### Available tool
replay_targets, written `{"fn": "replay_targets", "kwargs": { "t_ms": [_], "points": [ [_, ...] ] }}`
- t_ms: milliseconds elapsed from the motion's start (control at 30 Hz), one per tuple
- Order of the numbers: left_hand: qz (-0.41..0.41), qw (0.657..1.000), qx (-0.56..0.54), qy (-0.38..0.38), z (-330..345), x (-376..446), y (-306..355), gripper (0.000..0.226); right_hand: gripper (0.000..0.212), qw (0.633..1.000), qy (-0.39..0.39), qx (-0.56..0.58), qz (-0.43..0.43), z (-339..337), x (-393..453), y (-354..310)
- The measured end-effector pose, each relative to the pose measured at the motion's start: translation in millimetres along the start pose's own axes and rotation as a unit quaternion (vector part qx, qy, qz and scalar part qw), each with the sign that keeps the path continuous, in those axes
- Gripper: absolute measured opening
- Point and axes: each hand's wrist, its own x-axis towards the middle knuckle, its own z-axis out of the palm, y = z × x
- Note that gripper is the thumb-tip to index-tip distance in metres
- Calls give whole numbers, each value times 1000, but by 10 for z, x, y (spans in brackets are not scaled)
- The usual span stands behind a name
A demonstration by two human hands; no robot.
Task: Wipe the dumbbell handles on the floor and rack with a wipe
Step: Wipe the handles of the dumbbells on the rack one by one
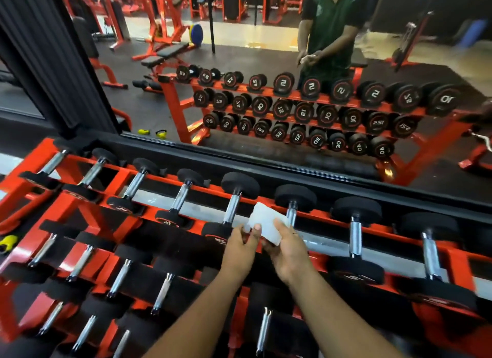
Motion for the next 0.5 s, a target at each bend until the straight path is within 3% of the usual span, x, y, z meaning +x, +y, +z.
{"fn": "replay_targets", "kwargs": {
  "t_ms": [67,133,333,500],
  "points": [
    [-13,996,-86,-29,155,-254,129,48,17,1000,-1,7,-8,-139,-210,-49],
    [4,991,-130,-33,283,-472,206,32,16,999,3,-32,-19,-330,-388,-96],
    [82,995,-41,-37,456,-786,340,17,24,966,-76,-234,-85,-925,-704,-494],
    [97,992,-37,-71,519,-1016,449,23,24,913,-155,-360,-111,-1142,-823,-819]
  ]
}}
